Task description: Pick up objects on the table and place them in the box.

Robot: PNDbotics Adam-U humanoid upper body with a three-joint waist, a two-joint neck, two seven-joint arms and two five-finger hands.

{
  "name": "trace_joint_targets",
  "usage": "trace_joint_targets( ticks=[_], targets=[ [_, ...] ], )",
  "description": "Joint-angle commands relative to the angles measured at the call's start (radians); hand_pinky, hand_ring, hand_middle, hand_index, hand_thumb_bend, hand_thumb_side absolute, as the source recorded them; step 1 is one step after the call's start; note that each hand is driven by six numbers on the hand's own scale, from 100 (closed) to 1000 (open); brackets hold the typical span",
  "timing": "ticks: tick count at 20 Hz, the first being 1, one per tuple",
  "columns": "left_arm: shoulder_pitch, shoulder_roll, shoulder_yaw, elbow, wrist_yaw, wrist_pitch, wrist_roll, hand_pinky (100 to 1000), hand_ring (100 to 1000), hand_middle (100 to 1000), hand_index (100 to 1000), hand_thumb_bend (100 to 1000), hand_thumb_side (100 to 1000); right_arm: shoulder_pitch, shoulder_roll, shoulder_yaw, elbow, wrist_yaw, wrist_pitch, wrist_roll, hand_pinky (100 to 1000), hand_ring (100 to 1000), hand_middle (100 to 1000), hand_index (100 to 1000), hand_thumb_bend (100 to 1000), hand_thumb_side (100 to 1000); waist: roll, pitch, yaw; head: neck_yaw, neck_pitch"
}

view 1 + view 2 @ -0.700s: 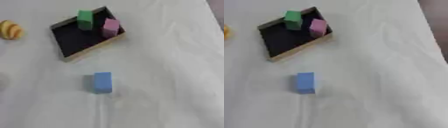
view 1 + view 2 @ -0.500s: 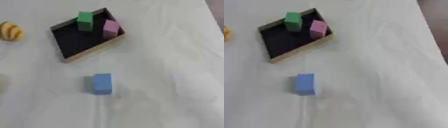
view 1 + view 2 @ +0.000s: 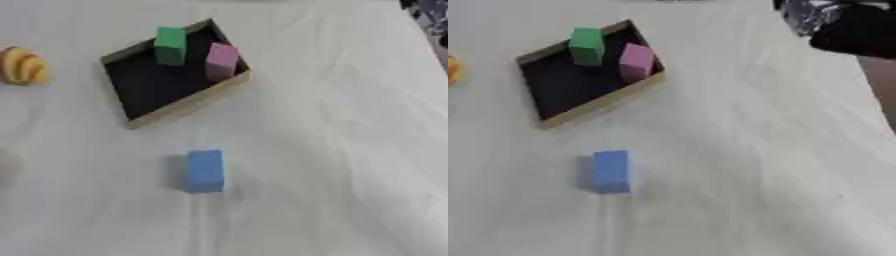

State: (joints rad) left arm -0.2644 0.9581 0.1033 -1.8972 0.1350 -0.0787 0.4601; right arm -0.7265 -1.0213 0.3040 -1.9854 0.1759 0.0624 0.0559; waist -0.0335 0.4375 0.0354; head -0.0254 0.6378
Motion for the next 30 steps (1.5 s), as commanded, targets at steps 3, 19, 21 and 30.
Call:
trace_joint_targets(
  ticks=[3, 19, 21, 30],
  targets=[
    [0.014, 0.023, 0.009, -0.062, -0.027, 0.019, -0.005, 760, 812, 792, 890, 382, 733, -0.034, -0.036, 0.070, -0.015, 0.070, -0.083, 0.060, 891, 863, 854, 882, 100, 660, -0.008, -0.017, -0.004, -0.009, -0.001],
    [0.035, 0.025, -0.011, -0.085, -0.032, 0.032, -0.028, 758, 812, 794, 895, 378, 739, -0.231, 0.108, 0.293, -0.015, 0.139, -0.136, 0.308, 897, 885, 864, 879, 100, 389, -0.015, -0.032, -0.006, -0.019, 0.026],
    [0.036, 0.025, -0.013, -0.086, -0.032, 0.031, -0.031, 758, 812, 794, 895, 377, 740, -0.258, 0.128, 0.317, -0.015, 0.161, -0.142, 0.355, 899, 891, 868, 875, 100, 280, -0.017, -0.032, -0.005, -0.018, 0.030],
    [0.036, 0.025, -0.023, -0.084, -0.024, 0.031, -0.041, 756, 811, 794, 887, 372, 745, -0.341, 0.217, 0.385, -0.015, 0.185, -0.116, 0.499, 909, 903, 874, 871, 100, 300, -0.029, -0.035, -0.002, -0.020, 0.041]
  ],
)
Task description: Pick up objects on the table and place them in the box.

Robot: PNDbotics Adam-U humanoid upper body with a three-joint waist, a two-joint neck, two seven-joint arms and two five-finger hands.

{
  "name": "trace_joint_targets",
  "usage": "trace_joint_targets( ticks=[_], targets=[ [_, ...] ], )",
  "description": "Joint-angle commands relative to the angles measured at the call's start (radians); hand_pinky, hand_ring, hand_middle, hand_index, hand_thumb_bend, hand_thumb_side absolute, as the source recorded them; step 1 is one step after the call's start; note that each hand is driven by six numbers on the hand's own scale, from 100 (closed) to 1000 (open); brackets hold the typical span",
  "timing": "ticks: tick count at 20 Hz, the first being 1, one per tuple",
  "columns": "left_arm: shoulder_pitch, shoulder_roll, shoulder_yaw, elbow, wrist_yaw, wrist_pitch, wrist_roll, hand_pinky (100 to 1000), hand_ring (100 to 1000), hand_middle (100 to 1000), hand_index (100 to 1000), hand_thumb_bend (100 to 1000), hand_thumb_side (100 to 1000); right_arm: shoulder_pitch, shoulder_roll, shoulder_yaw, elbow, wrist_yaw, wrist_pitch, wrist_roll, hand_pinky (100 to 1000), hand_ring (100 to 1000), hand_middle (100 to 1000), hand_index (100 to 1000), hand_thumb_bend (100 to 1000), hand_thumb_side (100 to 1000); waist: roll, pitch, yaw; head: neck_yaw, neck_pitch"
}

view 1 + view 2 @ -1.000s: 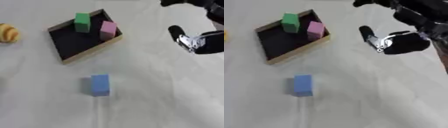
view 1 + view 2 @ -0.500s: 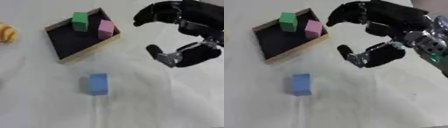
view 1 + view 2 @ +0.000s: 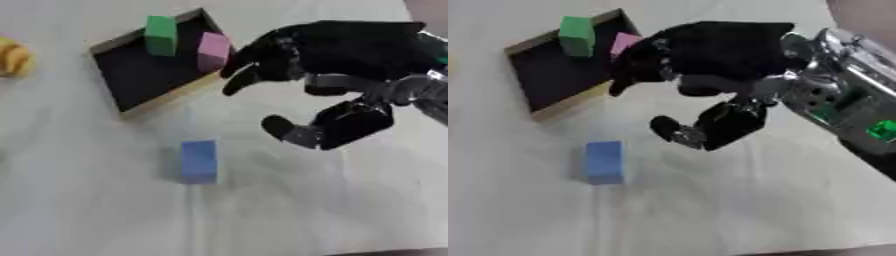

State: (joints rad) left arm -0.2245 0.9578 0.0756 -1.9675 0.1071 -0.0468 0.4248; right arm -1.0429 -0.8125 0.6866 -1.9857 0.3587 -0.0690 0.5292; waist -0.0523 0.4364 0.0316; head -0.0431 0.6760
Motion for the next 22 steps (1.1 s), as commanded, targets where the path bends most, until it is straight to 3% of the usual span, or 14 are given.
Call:
trace_joint_targets(
  ticks=[1, 4, 6, 10, 11, 12, 19, 22],
  targets=[
    [-0.004, 0.025, 0.005, -0.014, 0.005, -0.002, -0.006, 755, 811, 794, 886, 372, 745, -0.031, 0.016, 0.006, -0.014, -0.001, 0.023, 0.028, 908, 904, 874, 872, 100, 327, -0.011, -0.034, 0.002, -0.002, 0.003],
    [-0.005, 0.024, 0.004, -0.015, 0.006, -0.003, -0.007, 755, 811, 794, 884, 372, 744, -0.046, 0.039, 0.023, -0.014, 0.001, 0.026, 0.047, 909, 905, 859, 888, 100, 495, -0.013, -0.034, 0.004, -0.003, 0.004],
    [-0.005, 0.024, 0.003, -0.015, 0.007, -0.003, -0.008, 755, 811, 795, 883, 372, 745, -0.053, 0.051, 0.033, -0.014, 0.010, 0.016, 0.072, 913, 913, 859, 877, 100, 520, -0.015, -0.035, 0.005, -0.004, 0.005],
    [-0.006, 0.022, 0.001, -0.015, 0.010, -0.004, -0.010, 754, 811, 795, 882, 370, 746, -0.061, 0.071, 0.037, -0.014, 0.037, 0.001, 0.120, 916, 912, 853, 859, 117, 261, -0.017, -0.036, 0.005, -0.006, 0.006],
    [-0.006, 0.021, 0.000, -0.015, 0.011, -0.005, -0.011, 754, 811, 795, 882, 369, 746, -0.062, 0.076, 0.037, -0.014, 0.041, 0.002, 0.129, 917, 913, 853, 859, 149, 222, -0.017, -0.037, 0.005, -0.007, 0.006],
    [-0.006, 0.021, 0.000, -0.015, 0.011, -0.005, -0.012, 753, 811, 795, 882, 368, 747, -0.064, 0.081, 0.037, -0.014, 0.045, 0.003, 0.137, 919, 915, 852, 858, 247, 100, -0.017, -0.037, 0.005, -0.008, 0.005],
    [-0.009, 0.016, -0.003, -0.016, 0.016, -0.010, -0.014, 751, 809, 792, 879, 366, 747, -0.066, 0.111, 0.050, -0.014, 0.053, 0.015, 0.211, 926, 923, 861, 864, 243, 115, -0.023, -0.032, 0.014, -0.015, 0.004],
    [-0.010, 0.013, -0.004, -0.014, 0.019, -0.011, -0.013, 750, 809, 792, 877, 364, 750, -0.058, 0.117, 0.049, -0.014, 0.064, 0.021, 0.225, 929, 927, 869, 869, 293, 104, -0.025, -0.028, 0.016, -0.017, 0.002]
  ],
)
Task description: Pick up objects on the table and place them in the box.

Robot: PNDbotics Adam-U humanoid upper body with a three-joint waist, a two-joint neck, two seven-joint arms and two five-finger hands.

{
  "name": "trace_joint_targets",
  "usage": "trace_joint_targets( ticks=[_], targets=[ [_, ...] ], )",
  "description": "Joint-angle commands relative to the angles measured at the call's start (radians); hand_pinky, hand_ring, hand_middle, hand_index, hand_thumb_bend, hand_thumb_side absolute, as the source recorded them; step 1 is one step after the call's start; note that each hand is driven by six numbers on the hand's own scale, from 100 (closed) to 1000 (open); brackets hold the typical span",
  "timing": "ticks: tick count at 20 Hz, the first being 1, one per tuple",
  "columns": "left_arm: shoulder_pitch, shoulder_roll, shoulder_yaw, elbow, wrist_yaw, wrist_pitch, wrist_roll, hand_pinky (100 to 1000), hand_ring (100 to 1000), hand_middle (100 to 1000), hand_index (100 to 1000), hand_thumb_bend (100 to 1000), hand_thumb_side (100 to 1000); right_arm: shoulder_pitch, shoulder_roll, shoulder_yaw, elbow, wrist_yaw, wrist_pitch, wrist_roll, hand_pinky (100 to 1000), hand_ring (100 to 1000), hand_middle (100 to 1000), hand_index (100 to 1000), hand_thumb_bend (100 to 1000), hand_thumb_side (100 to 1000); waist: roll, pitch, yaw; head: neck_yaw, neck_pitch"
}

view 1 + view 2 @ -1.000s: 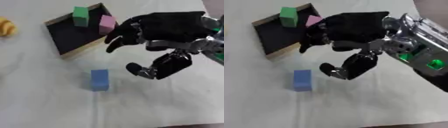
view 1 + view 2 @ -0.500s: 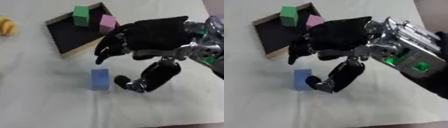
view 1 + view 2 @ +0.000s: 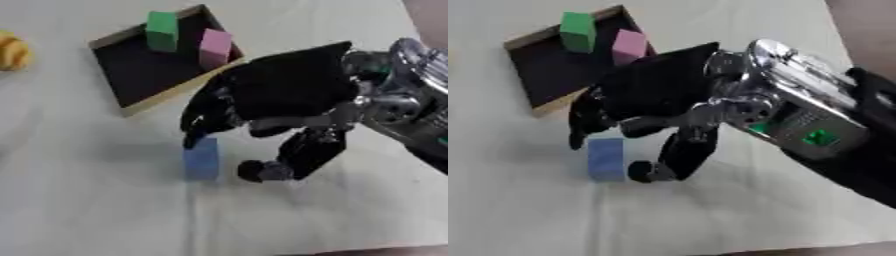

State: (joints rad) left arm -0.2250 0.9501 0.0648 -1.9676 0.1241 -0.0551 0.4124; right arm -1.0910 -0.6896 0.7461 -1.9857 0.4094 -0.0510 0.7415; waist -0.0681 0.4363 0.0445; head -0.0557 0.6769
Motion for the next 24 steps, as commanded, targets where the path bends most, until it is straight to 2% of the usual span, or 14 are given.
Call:
trace_joint_targets(
  ticks=[1, 10, 15, 20, 24],
  targets=[
    [-0.009, 0.020, 0.006, -0.014, 0.003, -0.003, -0.001, 750, 809, 792, 877, 363, 751, -0.007, -0.005, -0.012, -0.014, 0.022, 0.004, 0.016, 930, 928, 871, 870, 297, 112, -0.010, -0.027, 0.003, -0.004, 0.001],
    [-0.012, 0.012, 0.005, -0.015, 0.008, -0.004, -0.001, 749, 809, 793, 877, 353, 756, 0.010, 0.015, -0.010, 0.011, 0.071, 0.005, 0.025, 933, 933, 893, 873, 305, 106, -0.012, -0.014, 0.013, -0.017, -0.013],
    [-0.011, 0.006, 0.006, -0.016, 0.010, -0.004, 0.001, 748, 809, 793, 876, 344, 761, 0.015, 0.031, -0.009, 0.069, 0.108, -0.015, -0.018, 933, 932, 904, 873, 302, 100, -0.010, -0.004, 0.019, -0.025, -0.024],
    [-0.016, 0.003, 0.003, -0.019, 0.012, -0.005, -0.002, 747, 809, 793, 872, 339, 766, 0.005, 0.054, -0.005, 0.113, 0.145, -0.034, -0.064, 934, 937, 918, 877, 338, 100, -0.008, 0.006, 0.025, -0.037, -0.026],
    [-0.020, 0.001, 0.001, -0.022, 0.014, -0.004, -0.004, 747, 808, 792, 871, 335, 769, 0.001, 0.070, 0.000, 0.167, 0.180, -0.068, -0.079, 934, 940, 920, 877, 341, 100, -0.010, 0.015, 0.033, -0.072, -0.034]
  ],
)
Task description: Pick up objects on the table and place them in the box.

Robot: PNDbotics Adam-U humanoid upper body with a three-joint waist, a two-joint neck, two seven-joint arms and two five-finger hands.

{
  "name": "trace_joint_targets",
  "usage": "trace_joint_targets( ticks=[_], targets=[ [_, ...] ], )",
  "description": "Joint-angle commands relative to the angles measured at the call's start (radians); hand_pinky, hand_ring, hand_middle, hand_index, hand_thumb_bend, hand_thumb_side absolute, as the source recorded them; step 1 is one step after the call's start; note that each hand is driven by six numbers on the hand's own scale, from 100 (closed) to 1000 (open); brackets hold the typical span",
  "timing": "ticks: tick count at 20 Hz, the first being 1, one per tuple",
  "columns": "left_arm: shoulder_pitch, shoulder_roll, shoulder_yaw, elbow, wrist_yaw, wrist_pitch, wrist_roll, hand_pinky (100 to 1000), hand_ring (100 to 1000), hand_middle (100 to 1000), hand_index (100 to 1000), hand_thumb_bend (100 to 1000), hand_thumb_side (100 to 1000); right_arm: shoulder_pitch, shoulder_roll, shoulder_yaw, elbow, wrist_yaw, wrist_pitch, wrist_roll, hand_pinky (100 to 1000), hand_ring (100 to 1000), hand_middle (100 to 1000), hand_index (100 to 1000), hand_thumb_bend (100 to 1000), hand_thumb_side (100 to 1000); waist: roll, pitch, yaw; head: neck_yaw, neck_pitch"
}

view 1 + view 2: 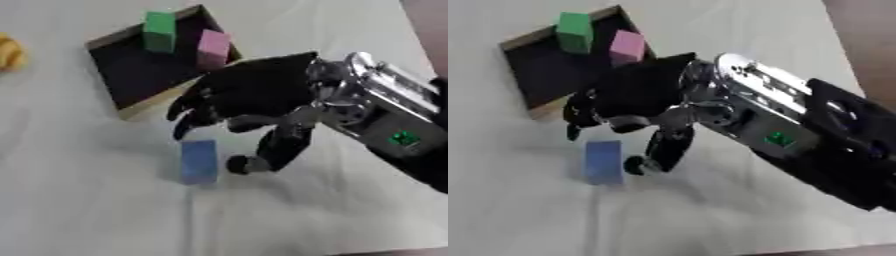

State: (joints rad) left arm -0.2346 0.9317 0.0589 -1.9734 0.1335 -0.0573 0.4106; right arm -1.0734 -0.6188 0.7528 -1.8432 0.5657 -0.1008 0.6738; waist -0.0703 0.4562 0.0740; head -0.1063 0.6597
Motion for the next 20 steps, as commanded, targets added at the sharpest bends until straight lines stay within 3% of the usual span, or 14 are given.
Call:
trace_joint_targets(
  ticks=[1, 8, 20],
  targets=[
    [-0.012, 0.019, 0.007, -0.016, 0.005, -0.002, -0.002, 747, 808, 792, 871, 334, 770, -0.016, 0.003, -0.006, 0.042, 0.031, -0.028, -0.014, 934, 940, 921, 877, 339, 100, -0.008, -0.003, 0.006, -0.031, -0.020],
    [-0.015, 0.015, 0.005, -0.019, 0.009, -0.002, -0.003, 746, 808, 792, 870, 325, 775, -0.014, 0.030, -0.004, 0.135, 0.059, -0.067, -0.045, 935, 938, 921, 878, 314, 100, -0.012, 0.008, 0.015, -0.035, -0.023],
    [-0.006, 0.011, 0.008, -0.017, 0.013, -0.001, -0.002, 745, 808, 793, 869, 310, 781, -0.015, 0.031, 0.008, 0.122, 0.051, -0.112, 0.011, 937, 940, 926, 871, 350, 100, -0.013, 0.011, 0.011, -0.009, -0.010]
  ],
)
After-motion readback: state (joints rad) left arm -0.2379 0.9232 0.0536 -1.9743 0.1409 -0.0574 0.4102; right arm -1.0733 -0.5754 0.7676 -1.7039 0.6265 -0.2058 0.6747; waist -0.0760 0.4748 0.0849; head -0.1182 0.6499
